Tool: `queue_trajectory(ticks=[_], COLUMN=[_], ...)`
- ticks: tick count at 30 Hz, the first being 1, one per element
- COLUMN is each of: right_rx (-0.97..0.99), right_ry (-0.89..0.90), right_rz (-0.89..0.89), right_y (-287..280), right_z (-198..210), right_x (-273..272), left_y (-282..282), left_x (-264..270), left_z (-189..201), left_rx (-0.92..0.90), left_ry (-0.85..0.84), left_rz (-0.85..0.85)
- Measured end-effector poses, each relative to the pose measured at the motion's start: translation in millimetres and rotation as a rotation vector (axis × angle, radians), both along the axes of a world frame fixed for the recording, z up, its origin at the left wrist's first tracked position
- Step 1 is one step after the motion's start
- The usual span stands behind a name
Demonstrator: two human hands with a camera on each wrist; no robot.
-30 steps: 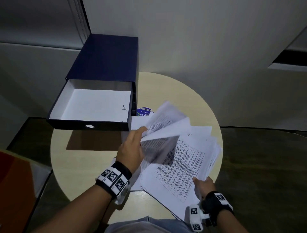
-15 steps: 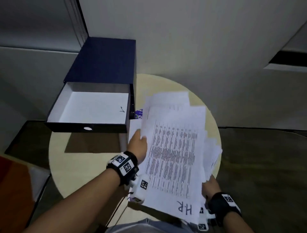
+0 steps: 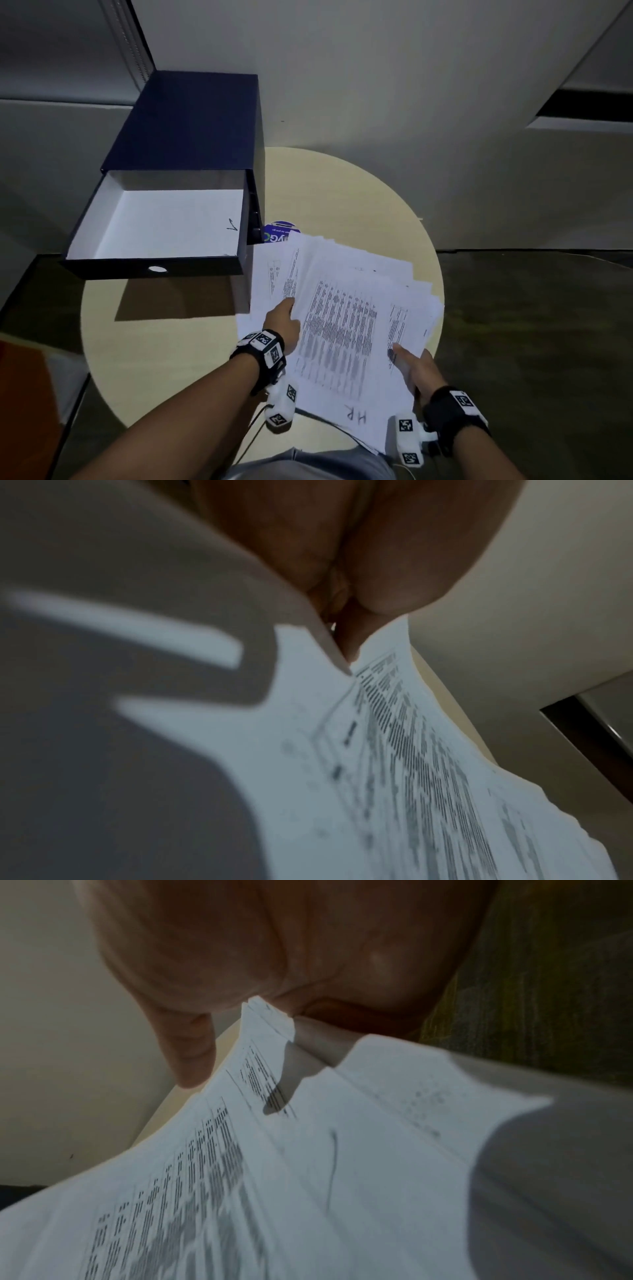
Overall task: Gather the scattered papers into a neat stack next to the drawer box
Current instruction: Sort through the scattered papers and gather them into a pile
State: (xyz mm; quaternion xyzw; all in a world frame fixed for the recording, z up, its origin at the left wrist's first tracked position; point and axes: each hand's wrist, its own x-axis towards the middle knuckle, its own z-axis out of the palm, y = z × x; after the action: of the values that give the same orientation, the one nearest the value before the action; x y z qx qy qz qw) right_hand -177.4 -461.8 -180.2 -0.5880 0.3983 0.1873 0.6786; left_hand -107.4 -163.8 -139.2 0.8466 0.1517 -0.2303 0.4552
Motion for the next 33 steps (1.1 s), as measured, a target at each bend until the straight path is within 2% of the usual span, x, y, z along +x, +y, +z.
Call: queue_trajectory(ticks=[2, 4, 7, 9, 11, 13, 16, 19, 21, 23, 25, 28, 30, 33], right_rx=[-0.038, -0.170, -0.283, -0.291, -0.285, -0.290, -0.370, -0.420, -0.416, -0.352, -0.304, -0.299, -0.361, -0.297], right_ry=[0.012, -0.011, -0.059, -0.055, -0.041, -0.014, 0.023, 0.038, 0.024, 0.025, -0.013, -0.033, 0.041, 0.065], right_rz=[0.081, 0.170, 0.160, 0.097, 0.052, 0.009, -0.037, -0.035, 0.001, 0.060, 0.108, 0.159, 0.198, 0.227], right_y=[3.5, -0.5, -4.7, -15.4, -29.5, -45.7, -56.3, -59.6, -58.0, -45.7, -29.0, -3.6, 12.4, 26.0], right_z=[1.8, -6.8, -7.0, -10.6, -14.4, -20.1, -9.3, -13.0, -25.2, -20.3, -13.9, -2.7, 2.3, 3.3], right_x=[-0.2, -0.7, -3.3, -7.1, -14.3, -19.9, -24.9, -25.6, -23.4, -19.7, -15.0, -7.4, -2.4, 3.6], left_y=[-16.5, -31.5, -37.7, -27.2, -5.8, 22.0, 53.1, 55.0, 53.2, 54.7, 55.1, 52.4, 50.4, 46.8], left_x=[-2.1, -7.5, -15.0, -16.5, -18.1, -22.0, -24.6, -24.3, -22.0, -18.4, -15.7, -16.9, -22.1, -27.6], left_z=[3.1, 7.5, 5.9, -0.8, -7.3, -16.1, -24.8, -25.7, -24.8, -20.3, -11.7, 0.1, 9.2, 23.8], left_rx=[-0.048, -0.125, -0.165, -0.012, 0.283, 0.490, 0.596, 0.569, 0.482, 0.236, 0.025, 0.032, 0.065, 0.139], left_ry=[0.017, 0.071, 0.072, -0.038, -0.119, -0.011, 0.108, 0.126, 0.068, -0.027, -0.031, -0.045, -0.104, -0.199], left_rz=[-0.045, -0.152, -0.235, -0.161, -0.066, -0.046, -0.047, 0.027, 0.168, 0.378, 0.500, 0.443, 0.307, 0.094])
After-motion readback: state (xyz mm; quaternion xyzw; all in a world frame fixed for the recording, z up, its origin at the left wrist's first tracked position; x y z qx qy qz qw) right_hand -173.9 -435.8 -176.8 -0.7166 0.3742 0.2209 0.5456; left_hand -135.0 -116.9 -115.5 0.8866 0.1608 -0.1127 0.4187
